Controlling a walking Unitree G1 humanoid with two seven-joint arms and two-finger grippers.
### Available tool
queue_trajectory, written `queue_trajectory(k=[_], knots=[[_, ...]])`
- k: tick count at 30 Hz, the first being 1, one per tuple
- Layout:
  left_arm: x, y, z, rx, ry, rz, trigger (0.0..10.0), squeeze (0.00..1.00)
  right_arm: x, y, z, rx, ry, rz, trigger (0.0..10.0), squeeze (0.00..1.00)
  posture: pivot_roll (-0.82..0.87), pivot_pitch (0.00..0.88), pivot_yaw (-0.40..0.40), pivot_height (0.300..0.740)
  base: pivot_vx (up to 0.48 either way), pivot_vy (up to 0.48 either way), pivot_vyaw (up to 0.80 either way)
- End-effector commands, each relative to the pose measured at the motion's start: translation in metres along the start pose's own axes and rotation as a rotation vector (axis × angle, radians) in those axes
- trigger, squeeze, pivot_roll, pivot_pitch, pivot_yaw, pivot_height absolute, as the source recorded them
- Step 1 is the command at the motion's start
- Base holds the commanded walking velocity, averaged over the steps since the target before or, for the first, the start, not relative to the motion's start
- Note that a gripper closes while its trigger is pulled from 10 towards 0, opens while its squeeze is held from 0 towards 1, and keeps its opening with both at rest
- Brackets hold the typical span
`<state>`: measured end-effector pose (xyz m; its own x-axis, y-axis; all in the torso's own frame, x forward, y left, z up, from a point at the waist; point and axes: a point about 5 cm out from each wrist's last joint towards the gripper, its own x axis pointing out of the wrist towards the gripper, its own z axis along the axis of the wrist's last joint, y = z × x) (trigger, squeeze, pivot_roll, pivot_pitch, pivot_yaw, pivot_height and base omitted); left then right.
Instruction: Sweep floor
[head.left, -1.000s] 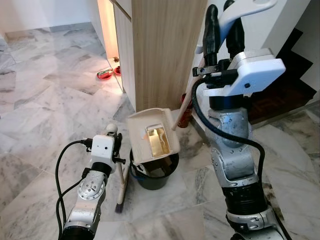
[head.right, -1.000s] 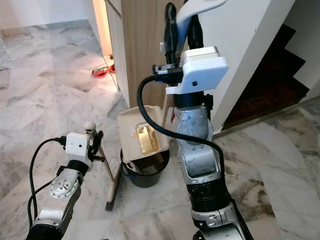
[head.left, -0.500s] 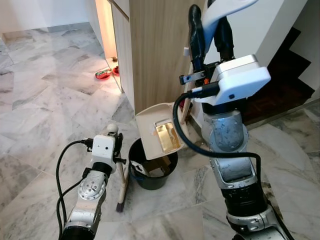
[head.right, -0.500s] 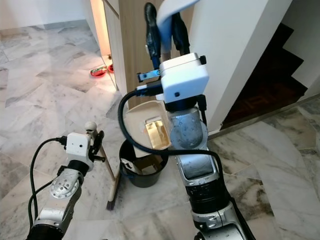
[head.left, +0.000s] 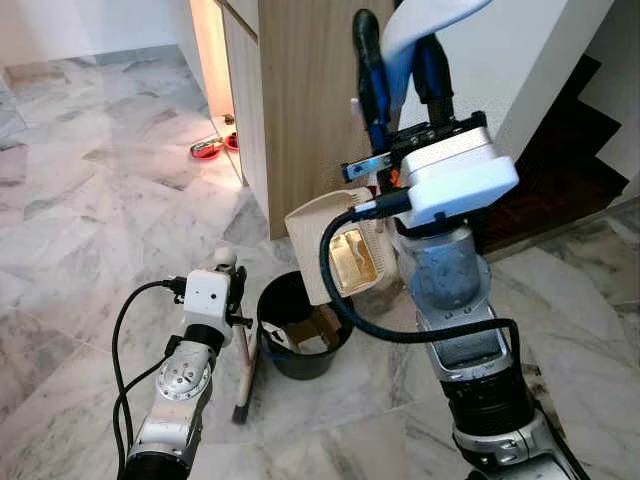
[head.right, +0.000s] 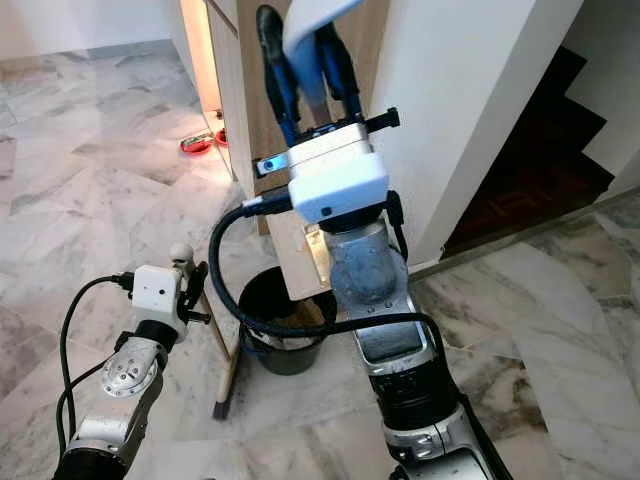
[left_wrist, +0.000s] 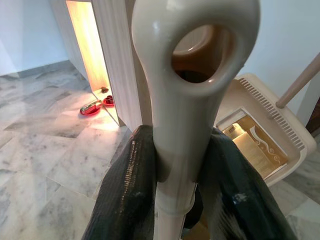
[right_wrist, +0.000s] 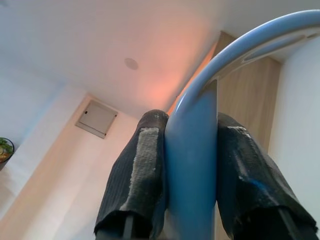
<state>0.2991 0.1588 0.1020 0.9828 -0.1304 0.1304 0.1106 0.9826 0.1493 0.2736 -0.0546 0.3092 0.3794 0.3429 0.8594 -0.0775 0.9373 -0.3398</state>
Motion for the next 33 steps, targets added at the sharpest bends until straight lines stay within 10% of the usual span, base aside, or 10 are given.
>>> queue_trajectory(k=[1, 33], knots=[[0.0027, -0.0012, 0.0121, 0.018, -0.066, -0.013, 10.0, 0.00, 0.0088, -0.0017, 0.0271, -0.032, -0.161, 0.012, 10.0, 0.00, 0.17, 0.101, -0.069, 0.740, 0.000, 0.000, 0.00], [0.0028, -0.0010, 0.0119, 0.019, -0.064, -0.014, 10.0, 0.00, 0.0069, 0.0077, 0.0265, -0.121, -0.179, 0.097, 10.0, 0.00, 0.17, 0.103, -0.070, 0.740, 0.000, 0.000, 0.00]])
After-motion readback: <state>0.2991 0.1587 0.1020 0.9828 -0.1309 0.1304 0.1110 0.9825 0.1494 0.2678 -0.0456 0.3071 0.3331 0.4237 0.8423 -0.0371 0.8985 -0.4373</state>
